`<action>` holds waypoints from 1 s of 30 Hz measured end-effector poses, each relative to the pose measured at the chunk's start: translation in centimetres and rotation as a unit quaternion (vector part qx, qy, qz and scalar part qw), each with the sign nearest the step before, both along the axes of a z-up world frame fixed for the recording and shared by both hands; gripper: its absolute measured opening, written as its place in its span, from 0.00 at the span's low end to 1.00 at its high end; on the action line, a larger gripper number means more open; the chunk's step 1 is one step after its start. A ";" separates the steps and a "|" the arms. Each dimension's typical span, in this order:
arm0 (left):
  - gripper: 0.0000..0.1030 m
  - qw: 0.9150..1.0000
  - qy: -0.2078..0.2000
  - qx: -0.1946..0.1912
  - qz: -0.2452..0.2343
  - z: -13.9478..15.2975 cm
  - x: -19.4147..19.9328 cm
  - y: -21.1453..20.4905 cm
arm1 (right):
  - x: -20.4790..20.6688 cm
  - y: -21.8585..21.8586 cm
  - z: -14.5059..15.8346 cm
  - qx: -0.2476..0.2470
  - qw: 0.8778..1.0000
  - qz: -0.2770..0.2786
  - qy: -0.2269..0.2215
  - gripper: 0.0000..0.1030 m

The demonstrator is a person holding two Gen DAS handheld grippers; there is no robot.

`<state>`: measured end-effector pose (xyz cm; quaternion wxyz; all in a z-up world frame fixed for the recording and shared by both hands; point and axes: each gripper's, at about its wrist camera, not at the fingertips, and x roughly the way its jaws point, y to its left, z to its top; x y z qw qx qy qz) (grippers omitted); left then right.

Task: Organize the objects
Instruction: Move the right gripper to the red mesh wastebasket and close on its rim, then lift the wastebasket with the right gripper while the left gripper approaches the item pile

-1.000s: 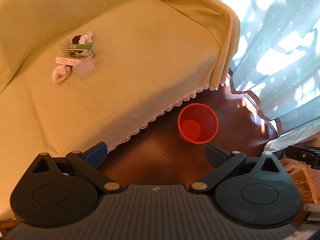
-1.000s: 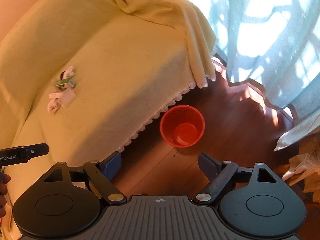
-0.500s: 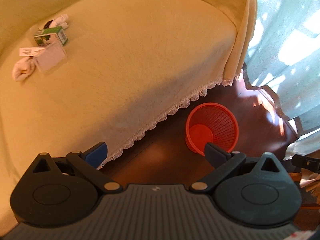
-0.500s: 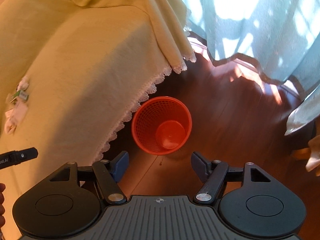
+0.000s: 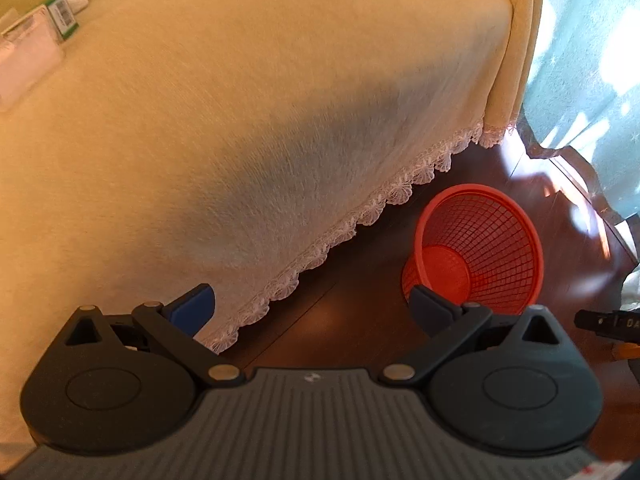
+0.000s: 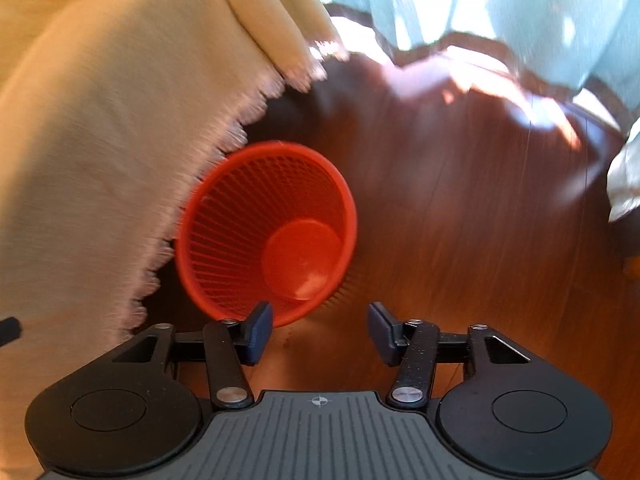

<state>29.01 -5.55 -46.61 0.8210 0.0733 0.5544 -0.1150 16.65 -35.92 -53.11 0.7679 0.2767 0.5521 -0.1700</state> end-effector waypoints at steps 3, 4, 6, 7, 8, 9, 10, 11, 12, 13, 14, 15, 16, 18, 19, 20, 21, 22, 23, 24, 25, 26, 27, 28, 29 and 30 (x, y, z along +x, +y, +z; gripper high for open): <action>0.99 1.000 -0.005 -0.005 -0.015 -2.1 0.2 -0.6 | -0.1 -0.5 -3.1 0.005 1.000 -0.017 -0.002 0.46; 0.99 1.000 -0.007 -0.005 -0.021 -2.8 0.1 -0.9 | 0.0 -0.6 -4.0 0.007 1.000 -0.023 -0.005 0.45; 0.99 1.000 -0.009 -0.006 -0.029 -4.0 0.1 -1.3 | 0.1 -0.9 -5.7 -0.003 0.999 -0.033 -0.013 0.45; 0.99 0.999 -0.009 -0.007 -0.032 -4.6 0.1 -1.5 | 0.2 -1.0 -6.5 -0.008 0.999 -0.036 -0.017 0.45; 0.99 0.999 -0.009 -0.007 -0.034 -5.1 0.2 -1.7 | 0.4 -1.1 -7.2 -0.010 0.999 -0.039 -0.020 0.45; 0.99 0.999 -0.009 -0.008 -0.035 -5.6 0.1 -1.9 | 0.5 -1.2 -7.9 -0.011 0.999 -0.044 -0.021 0.44; 0.99 0.999 -0.009 -0.007 -0.036 -6.2 0.2 -2.0 | 0.6 -1.3 -8.5 -0.012 0.998 -0.049 -0.022 0.44; 0.99 0.999 -0.009 -0.006 -0.036 -6.7 0.2 -2.0 | 0.7 -1.3 -9.2 -0.009 0.998 -0.055 -0.024 0.43; 0.99 0.999 -0.010 -0.005 -0.037 -7.1 0.2 -2.1 | 1.1 -1.5 -9.8 -0.002 0.998 -0.061 -0.027 0.41; 0.99 0.999 -0.011 -0.004 -0.039 -7.4 0.2 -2.2 | 1.2 -1.5 -10.3 0.003 0.997 -0.067 -0.028 0.37; 0.99 0.999 -0.013 -0.004 -0.040 -7.7 0.2 -2.1 | 1.2 -1.6 -10.8 0.010 0.997 -0.072 -0.028 0.33; 0.99 0.999 -0.014 -0.004 -0.040 -8.0 0.3 -2.1 | 1.4 -1.6 -11.3 0.019 0.996 -0.078 -0.029 0.31; 0.99 0.999 -0.014 -0.004 -0.040 -8.3 0.3 -2.1 | 1.5 -1.6 -11.8 0.027 0.996 -0.083 -0.028 0.25; 0.99 0.999 -0.014 -0.004 -0.038 -8.6 0.4 -2.1 | 1.6 -1.6 -12.2 0.041 0.994 -0.096 -0.031 0.15; 0.99 0.999 -0.014 -0.004 -0.038 -8.7 0.4 -2.0 | 1.7 -1.7 -12.2 0.042 0.993 -0.106 -0.029 0.15; 0.99 0.999 -0.014 -0.004 -0.037 -8.7 0.5 -1.9 | 1.7 -1.8 -12.2 0.045 0.992 -0.113 -0.023 0.14; 0.99 0.999 -0.015 -0.005 -0.037 -8.6 0.5 -1.8 | 1.8 -1.8 -12.1 0.049 0.991 -0.123 -0.015 0.14; 0.99 0.999 -0.015 -0.005 -0.036 -8.4 0.5 -1.8 | 1.8 -2.0 -12.0 0.053 0.989 -0.136 -0.008 0.12; 0.99 0.999 -0.015 -0.006 -0.036 -8.2 0.5 -1.7 | 1.8 -2.0 -11.9 0.058 0.987 -0.149 -0.002 0.11; 0.99 0.999 -0.015 -0.008 -0.035 -8.0 0.4 -1.6 | 1.9 -2.1 -11.6 0.062 0.985 -0.162 0.002 0.10; 0.99 0.999 -0.015 -0.010 -0.035 -7.6 0.3 -1.5 | 1.8 -2.3 -11.2 0.065 0.983 -0.174 0.004 0.08; 0.99 0.999 -0.016 -0.012 -0.035 -7.3 0.2 -1.4 | 1.9 -2.4 -10.7 0.065 0.981 -0.181 0.004 0.07; 0.99 0.999 -0.016 -0.012 -0.036 -6.9 0.2 -1.3 | 2.0 -2.5 -10.1 0.062 0.981 -0.183 0.006 0.07; 0.99 0.999 -0.017 -0.012 -0.036 -6.5 0.1 -1.1 | 2.3 -2.4 -9.5 0.052 0.983 -0.174 0.015 0.06; 0.99 0.999 -0.017 -0.013 -0.035 -6.1 0.1 -1.0 | 2.5 -2.2 -9.0 0.045 0.984 -0.168 0.021 0.06; 0.99 0.999 -0.016 -0.013 -0.033 -5.7 0.0 -0.8 | 2.5 -2.3 -8.4 0.044 0.984 -0.171 0.021 0.06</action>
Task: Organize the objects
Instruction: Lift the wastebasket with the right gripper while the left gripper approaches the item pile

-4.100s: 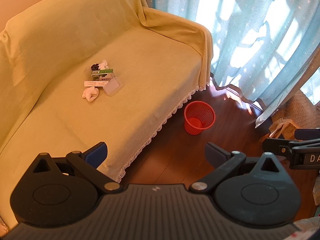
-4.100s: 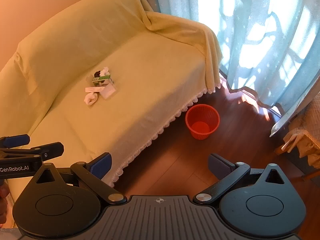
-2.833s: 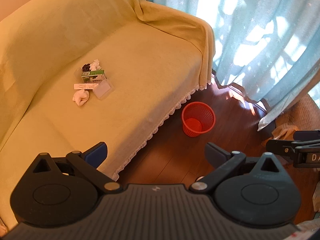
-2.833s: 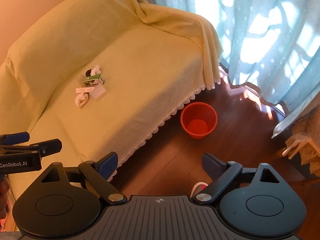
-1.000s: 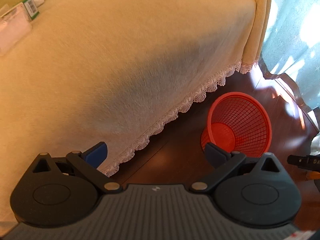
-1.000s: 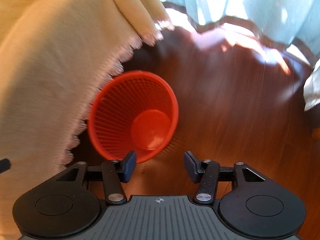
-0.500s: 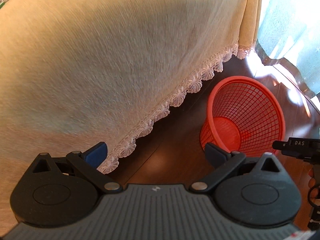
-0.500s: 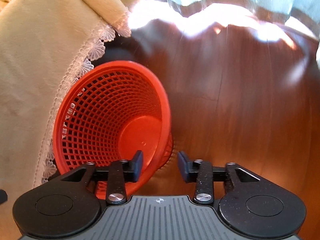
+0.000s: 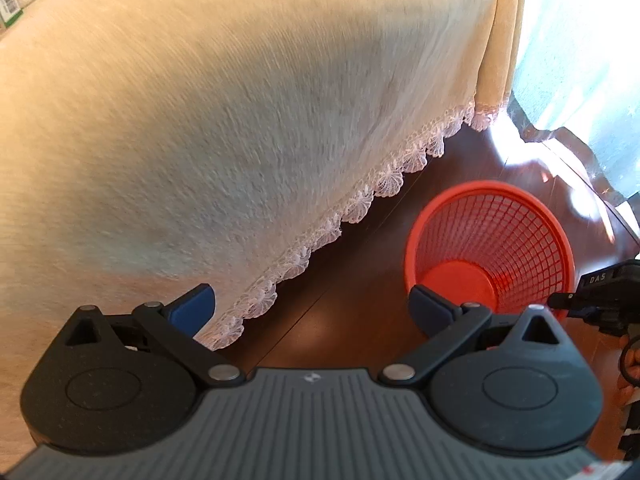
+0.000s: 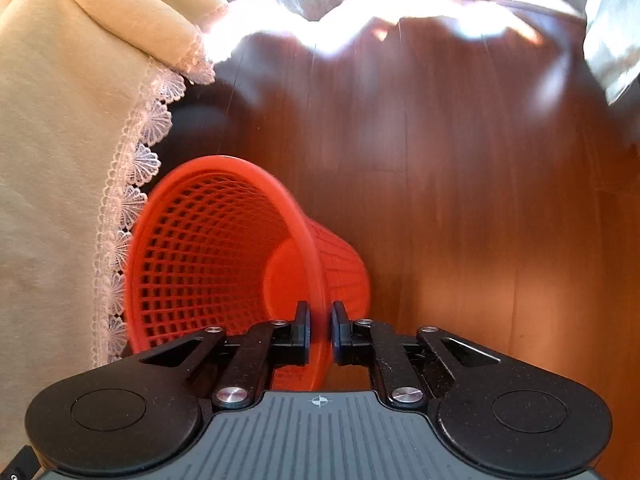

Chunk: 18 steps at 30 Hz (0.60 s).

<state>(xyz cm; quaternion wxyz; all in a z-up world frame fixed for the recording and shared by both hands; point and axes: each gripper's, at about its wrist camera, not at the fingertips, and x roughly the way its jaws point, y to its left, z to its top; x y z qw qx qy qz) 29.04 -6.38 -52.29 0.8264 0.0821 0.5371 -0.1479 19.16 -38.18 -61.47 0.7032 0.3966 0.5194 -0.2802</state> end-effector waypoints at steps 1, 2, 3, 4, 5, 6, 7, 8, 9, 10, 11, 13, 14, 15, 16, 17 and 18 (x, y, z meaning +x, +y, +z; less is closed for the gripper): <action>0.99 1.000 0.001 -0.001 0.003 0.5 -0.1 0.2 | 0.1 -0.1 0.6 0.000 1.000 0.000 0.006 0.06; 0.99 1.000 0.002 -0.002 0.006 0.9 -0.1 0.3 | 0.1 -0.1 1.1 0.000 1.000 0.001 0.012 0.06; 0.99 1.000 0.004 -0.002 0.010 1.4 -0.2 0.6 | 0.0 -0.2 1.7 0.003 1.000 -0.003 0.014 0.06; 0.99 1.000 0.006 -0.003 0.014 1.9 -0.4 0.8 | -0.3 -0.4 2.5 0.005 1.000 -0.006 0.016 0.06; 0.99 1.000 0.008 -0.003 0.018 2.5 -0.5 1.0 | -0.4 -0.4 3.3 0.000 1.000 -0.004 0.025 0.06; 0.99 1.000 0.010 -0.004 0.023 3.1 -0.7 1.4 | -0.6 -0.4 4.2 -0.006 1.000 -0.001 0.029 0.06; 0.99 1.000 0.011 -0.004 0.027 3.7 -0.8 1.6 | -1.0 -0.5 5.1 -0.005 1.000 -0.001 0.028 0.06; 0.99 0.999 0.012 -0.004 0.031 4.5 -1.0 1.8 | -1.4 -0.6 6.1 -0.002 1.000 -0.002 0.025 0.06; 0.99 0.999 0.011 -0.005 0.034 5.2 -1.3 2.0 | -1.8 -0.8 7.2 0.002 1.000 -0.003 0.023 0.06; 0.99 0.999 0.011 -0.005 0.037 6.0 -1.5 2.2 | -2.1 -1.0 8.3 0.007 1.000 -0.006 0.021 0.06; 0.99 0.999 0.011 -0.004 0.039 6.7 -1.7 2.4 | -2.4 -1.0 9.5 0.011 1.000 -0.008 0.019 0.06; 0.99 0.999 0.009 -0.005 0.048 8.5 -2.2 2.8 | -2.7 -1.1 12.1 0.012 1.000 -0.002 0.018 0.06; 0.99 0.999 0.009 -0.005 0.054 9.5 -2.4 3.0 | -2.9 -1.1 13.6 0.013 1.000 0.001 0.016 0.06; 0.99 0.998 0.008 -0.006 0.060 10.4 -2.6 3.2 | -3.0 -1.1 15.0 0.013 1.000 0.004 0.013 0.06; 0.99 0.998 0.006 -0.008 0.066 11.4 -2.8 3.4 | -3.0 -1.1 16.3 0.015 1.000 0.006 0.010 0.06; 0.99 0.997 0.005 -0.010 0.073 12.5 -2.8 3.6 | -3.0 -1.1 17.7 0.019 1.000 0.006 0.006 0.06; 0.99 0.997 0.003 -0.010 0.080 13.5 -2.9 3.9 | -3.0 -1.1 19.1 0.024 1.000 0.006 0.002 0.06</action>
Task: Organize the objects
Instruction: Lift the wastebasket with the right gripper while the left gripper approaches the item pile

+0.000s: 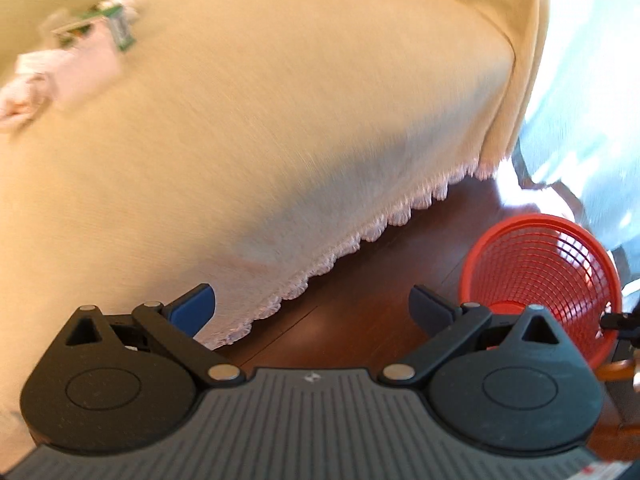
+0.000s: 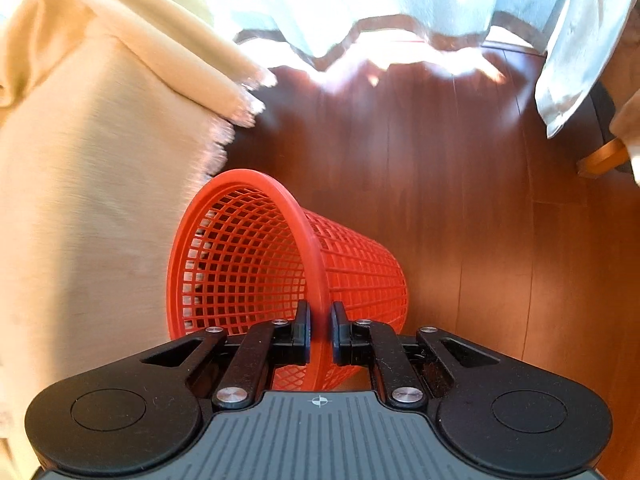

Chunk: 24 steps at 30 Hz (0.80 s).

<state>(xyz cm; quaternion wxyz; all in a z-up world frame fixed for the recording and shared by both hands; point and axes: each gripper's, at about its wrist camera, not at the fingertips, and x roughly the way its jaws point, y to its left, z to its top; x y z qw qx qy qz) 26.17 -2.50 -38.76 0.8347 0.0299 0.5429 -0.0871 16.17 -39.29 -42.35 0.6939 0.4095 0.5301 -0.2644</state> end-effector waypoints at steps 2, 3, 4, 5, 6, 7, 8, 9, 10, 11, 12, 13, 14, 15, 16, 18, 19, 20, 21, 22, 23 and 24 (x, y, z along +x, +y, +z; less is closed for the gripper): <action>0.99 1.000 -0.004 -0.002 0.015 2.4 0.0 0.7 | 0.2 0.0 2.9 0.010 1.000 0.002 -0.008 0.06; 0.99 1.000 -0.006 -0.002 0.023 3.5 -0.1 1.1 | 0.4 0.1 4.4 0.014 1.000 0.006 -0.013 0.06; 0.99 1.000 -0.007 -0.001 0.031 4.6 -0.1 1.5 | 0.6 0.3 5.8 0.017 1.000 0.009 -0.018 0.06; 0.99 0.999 -0.010 -0.001 0.040 6.0 -0.1 2.0 | 0.9 0.6 7.3 0.020 0.999 0.014 -0.024 0.06; 0.99 0.999 -0.014 -0.002 0.049 7.2 -0.2 2.5 | 1.4 0.8 8.7 0.024 0.999 0.020 -0.030 0.06; 0.99 0.998 -0.018 -0.003 0.057 8.4 -0.3 3.0 | 1.7 1.1 10.1 0.028 0.999 0.026 -0.037 0.06; 0.99 0.998 -0.021 -0.003 0.065 9.5 -0.3 3.5 | 2.1 1.4 11.4 0.032 0.998 0.032 -0.044 0.06; 0.99 0.997 -0.024 -0.002 0.074 10.7 -0.4 4.1 | 2.6 1.9 12.6 0.037 0.997 0.039 -0.052 0.06; 0.99 0.996 -0.027 -0.001 0.081 11.6 -0.5 4.6 | 3.1 2.4 13.7 0.041 0.996 0.046 -0.059 0.06; 0.99 0.996 -0.031 0.000 0.089 12.6 -0.5 5.2 | 3.5 2.8 14.8 0.044 0.995 0.054 -0.067 0.06; 0.99 0.995 -0.036 0.001 0.096 13.6 -0.5 5.6 | 4.0 3.3 15.8 0.048 0.994 0.062 -0.075 0.06; 0.99 0.994 -0.041 0.003 0.103 14.5 -0.5 6.2 | 4.5 3.8 16.7 0.051 0.993 0.071 -0.081 0.06; 0.99 0.993 -0.044 0.004 0.109 15.3 -0.4 6.6 | 5.0 4.3 17.5 0.053 0.992 0.080 -0.087 0.06; 0.99 0.992 -0.048 0.005 0.114 16.1 -0.4 7.0 | 5.5 4.8 18.2 0.057 0.990 0.088 -0.092 0.06; 0.99 0.991 -0.052 0.007 0.120 16.9 -0.3 7.4 | 6.0 5.4 18.7 0.061 0.989 0.096 -0.097 0.06; 0.99 0.990 -0.058 0.011 0.130 18.1 -0.2 8.2 | 7.2 6.3 19.6 0.069 0.986 0.108 -0.102 0.06; 0.99 0.989 -0.061 0.012 0.135 18.6 -0.1 8.6 | 7.9 6.8 19.9 0.074 0.985 0.113 -0.104 0.06; 0.99 0.988 -0.065 0.012 0.141 19.1 0.0 9.1 | 8.6 7.2 20.2 0.077 0.984 0.118 -0.106 0.06; 0.99 0.987 -0.067 0.012 0.146 19.6 0.1 9.5 | 9.2 7.7 20.4 0.081 0.983 0.122 -0.107 0.06; 0.99 0.986 -0.070 0.012 0.152 19.8 0.3 10.0 | 10.0 8.2 20.6 0.083 0.983 0.126 -0.109 0.06; 0.99 0.985 -0.072 0.011 0.158 20.1 0.5 10.7 | 10.7 8.6 20.8 0.084 0.982 0.130 -0.110 0.06; 0.99 0.984 -0.073 0.010 0.163 20.1 0.8 11.2 | 11.5 9.0 20.9 0.085 0.981 0.134 -0.112 0.06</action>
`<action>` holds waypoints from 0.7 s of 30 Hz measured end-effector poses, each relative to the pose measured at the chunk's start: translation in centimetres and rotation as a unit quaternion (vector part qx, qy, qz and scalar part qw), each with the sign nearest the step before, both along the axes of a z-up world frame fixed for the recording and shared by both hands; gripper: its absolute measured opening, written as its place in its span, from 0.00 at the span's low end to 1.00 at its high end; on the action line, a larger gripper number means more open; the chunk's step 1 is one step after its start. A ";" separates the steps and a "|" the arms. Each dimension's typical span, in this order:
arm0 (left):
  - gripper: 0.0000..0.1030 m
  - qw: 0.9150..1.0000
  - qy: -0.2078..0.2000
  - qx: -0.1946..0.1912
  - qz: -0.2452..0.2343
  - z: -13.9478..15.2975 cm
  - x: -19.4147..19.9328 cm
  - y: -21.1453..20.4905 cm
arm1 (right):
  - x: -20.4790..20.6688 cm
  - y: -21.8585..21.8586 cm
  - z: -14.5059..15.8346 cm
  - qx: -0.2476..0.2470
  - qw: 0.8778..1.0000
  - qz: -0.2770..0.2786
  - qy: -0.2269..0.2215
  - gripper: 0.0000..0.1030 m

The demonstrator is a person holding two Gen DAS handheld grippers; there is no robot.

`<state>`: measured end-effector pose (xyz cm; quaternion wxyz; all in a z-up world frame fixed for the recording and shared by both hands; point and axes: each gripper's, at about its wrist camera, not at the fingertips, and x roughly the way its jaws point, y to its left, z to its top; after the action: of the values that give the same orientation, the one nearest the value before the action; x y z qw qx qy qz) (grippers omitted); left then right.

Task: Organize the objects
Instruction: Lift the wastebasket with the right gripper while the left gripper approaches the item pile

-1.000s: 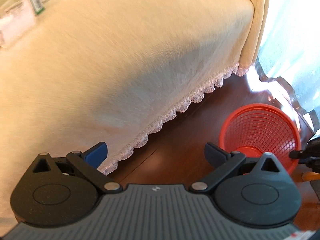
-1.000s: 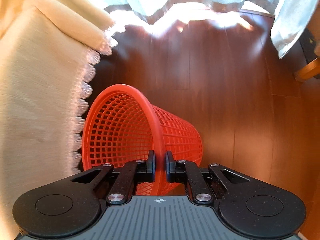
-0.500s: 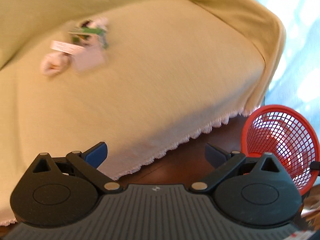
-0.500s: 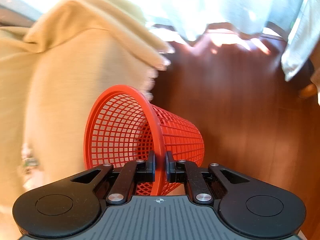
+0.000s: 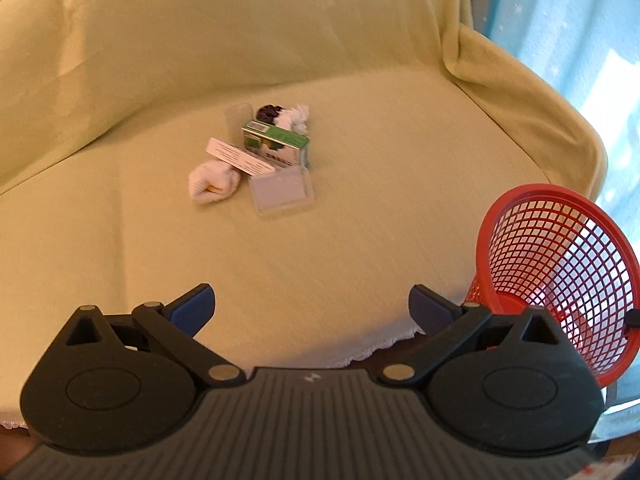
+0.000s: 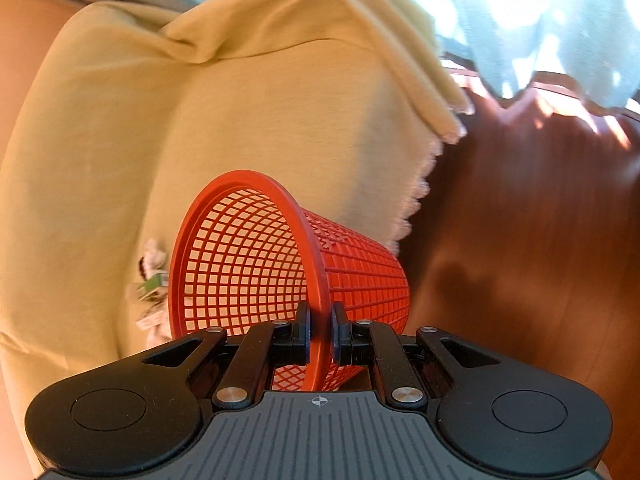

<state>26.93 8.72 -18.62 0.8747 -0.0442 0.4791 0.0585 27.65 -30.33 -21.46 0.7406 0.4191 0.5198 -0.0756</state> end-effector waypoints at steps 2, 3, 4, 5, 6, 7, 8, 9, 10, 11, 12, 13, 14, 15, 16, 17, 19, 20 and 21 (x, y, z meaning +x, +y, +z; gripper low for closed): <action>0.99 1.000 -0.001 0.002 0.011 -0.1 0.7 1.2 | 1.7 0.8 0.3 -0.003 1.000 0.006 -0.005 0.06; 0.99 1.000 -0.002 0.002 0.014 0.0 0.9 1.8 | 2.7 1.3 0.4 -0.006 1.000 0.008 -0.008 0.06; 0.99 1.000 -0.002 0.002 0.018 -0.1 1.4 2.5 | 3.5 1.9 0.5 -0.010 1.000 0.010 -0.010 0.06; 0.99 1.000 -0.002 0.000 0.023 -0.4 2.1 3.3 | 4.4 2.3 0.3 -0.013 1.000 0.010 -0.011 0.06; 0.99 1.000 -0.001 -0.002 0.025 -0.6 2.6 3.9 | 5.3 2.9 0.4 -0.016 1.000 0.009 -0.012 0.06; 0.99 1.000 0.000 -0.005 0.026 -0.9 3.2 4.7 | 6.2 3.6 0.6 -0.021 1.000 0.009 -0.013 0.06; 0.99 1.000 0.002 -0.006 0.026 -1.2 4.0 5.4 | 7.2 4.3 0.6 -0.024 1.000 0.007 -0.014 0.06; 0.99 1.000 0.006 -0.005 0.024 -1.6 4.7 6.1 | 8.2 5.0 0.6 -0.027 1.000 0.004 -0.014 0.06; 0.99 1.000 0.012 -0.003 0.021 -2.1 5.5 6.8 | 9.1 5.6 0.3 -0.031 0.999 0.002 -0.014 0.06; 0.98 1.000 0.017 -0.001 0.017 -2.5 6.2 7.5 | 10.0 6.4 0.3 -0.033 0.999 0.000 -0.013 0.06; 0.98 1.000 0.022 0.000 0.013 -2.8 6.9 8.1 | 10.9 7.1 0.1 -0.036 0.999 -0.002 -0.012 0.06; 0.98 1.000 0.026 0.000 0.008 -3.2 7.7 8.7 | 11.8 7.9 0.0 -0.038 0.999 -0.003 -0.010 0.06; 0.98 1.000 0.030 0.001 0.002 -3.6 8.4 9.1 | 12.6 8.7 -0.2 -0.040 0.999 -0.004 -0.009 0.06; 0.98 0.999 0.035 0.001 -0.006 -4.0 9.3 9.6 | 13.2 9.4 -0.4 -0.043 0.999 -0.006 -0.008 0.06; 0.97 0.999 0.040 0.002 -0.014 -4.4 10.1 10.1 | 13.9 10.0 -0.6 -0.043 0.999 -0.009 -0.007 0.06; 0.96 0.999 0.043 0.003 -0.022 -4.6 10.8 10.5 | 14.4 10.6 -0.8 -0.045 0.999 -0.013 -0.005 0.06; 0.96 0.998 0.043 0.003 -0.040 -5.0 12.3 11.2 | 15.4 11.6 -1.0 -0.048 0.999 -0.020 -0.003 0.06; 0.96 0.998 0.042 0.003 -0.049 -5.2 12.9 11.5 | 15.7 11.9 -1.2 -0.053 0.998 -0.023 -0.003 0.06; 0.96 0.997 0.041 0.003 -0.058 -5.4 13.5 11.7 | 16.1 12.2 -1.1 -0.059 0.998 -0.026 -0.003 0.06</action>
<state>40.41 20.41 -23.98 0.8565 -0.0112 0.5160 0.0108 43.73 -18.15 -22.55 0.7635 0.3884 0.5008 -0.1241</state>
